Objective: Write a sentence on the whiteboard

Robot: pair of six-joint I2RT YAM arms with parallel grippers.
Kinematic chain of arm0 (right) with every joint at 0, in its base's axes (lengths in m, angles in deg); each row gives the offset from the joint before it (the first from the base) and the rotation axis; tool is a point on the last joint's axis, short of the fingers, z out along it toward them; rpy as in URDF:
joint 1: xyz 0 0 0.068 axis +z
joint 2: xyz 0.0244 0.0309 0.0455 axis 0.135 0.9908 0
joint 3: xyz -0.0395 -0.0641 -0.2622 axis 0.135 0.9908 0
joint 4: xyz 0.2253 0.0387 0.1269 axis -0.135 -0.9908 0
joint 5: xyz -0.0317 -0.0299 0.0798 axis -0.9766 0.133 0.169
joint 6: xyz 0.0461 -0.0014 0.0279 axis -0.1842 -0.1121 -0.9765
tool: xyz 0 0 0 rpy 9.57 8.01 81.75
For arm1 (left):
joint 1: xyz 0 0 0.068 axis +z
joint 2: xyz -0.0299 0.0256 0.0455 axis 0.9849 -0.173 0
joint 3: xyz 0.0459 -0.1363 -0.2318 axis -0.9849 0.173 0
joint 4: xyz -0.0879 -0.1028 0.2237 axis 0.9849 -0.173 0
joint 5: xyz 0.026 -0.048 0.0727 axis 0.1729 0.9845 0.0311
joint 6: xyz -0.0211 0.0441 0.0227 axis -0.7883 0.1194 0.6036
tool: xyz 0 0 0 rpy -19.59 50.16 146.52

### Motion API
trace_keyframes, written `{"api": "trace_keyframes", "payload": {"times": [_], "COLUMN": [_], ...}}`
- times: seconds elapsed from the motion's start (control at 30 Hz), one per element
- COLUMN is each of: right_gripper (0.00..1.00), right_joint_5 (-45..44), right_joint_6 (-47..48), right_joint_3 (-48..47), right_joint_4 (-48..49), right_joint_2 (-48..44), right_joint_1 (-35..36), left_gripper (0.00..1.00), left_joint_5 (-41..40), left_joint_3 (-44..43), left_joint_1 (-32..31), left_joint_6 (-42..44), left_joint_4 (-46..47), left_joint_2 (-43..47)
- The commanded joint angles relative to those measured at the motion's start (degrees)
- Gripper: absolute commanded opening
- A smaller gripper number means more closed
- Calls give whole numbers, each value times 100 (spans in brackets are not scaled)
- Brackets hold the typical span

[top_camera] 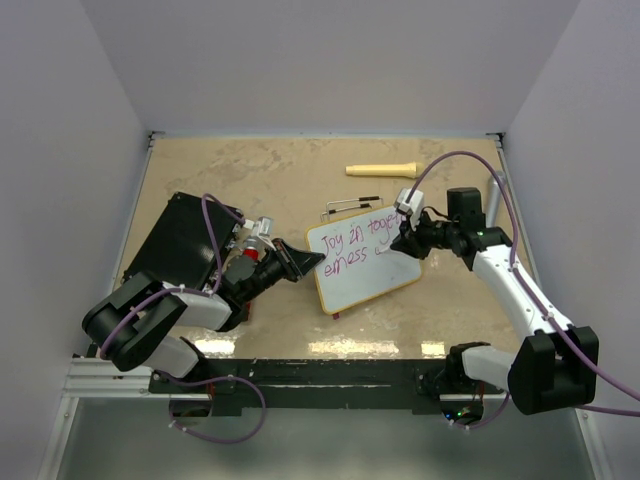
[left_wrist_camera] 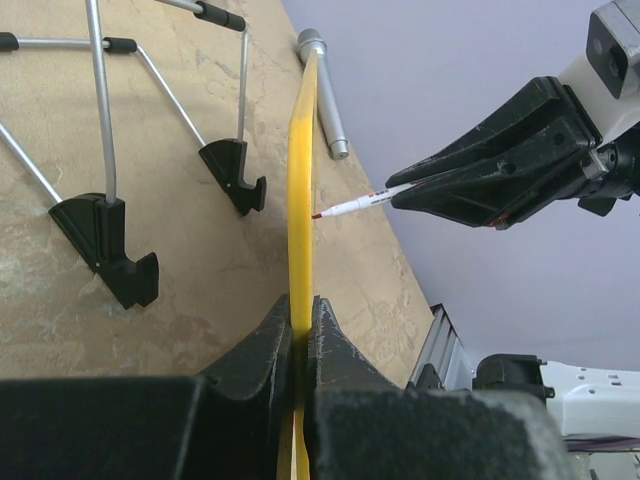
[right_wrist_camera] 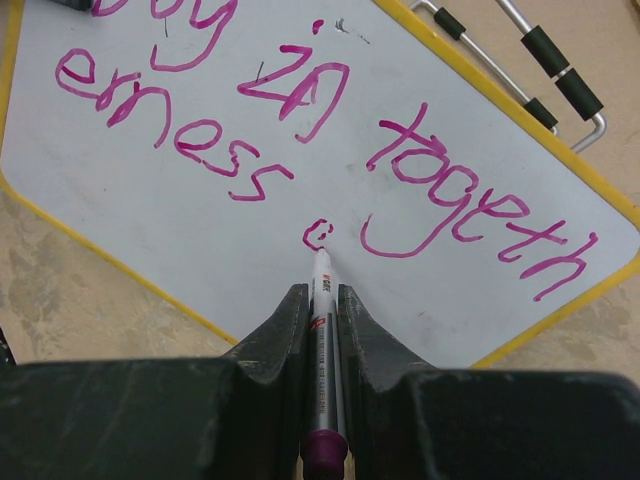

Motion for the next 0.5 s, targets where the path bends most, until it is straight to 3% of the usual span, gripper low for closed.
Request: {"api": "trace_keyframes", "payload": {"times": [0.0,0.47], "right_gripper": [0,0], "right_joint_5": [-48,14], "right_joint_6": [-143,-47], "right_joint_3": [-333,-351], "right_joint_4": [391,277], "right_joint_2": [-25,55], "right_joint_1": [15,23], "left_gripper": [0,0], "left_joint_5": [8,34], "left_joint_3": [-16,1], "left_joint_1": [-22,-14], "left_joint_6": [71,54], "left_joint_4": [745,841], "left_joint_2": [-6,-85]}}
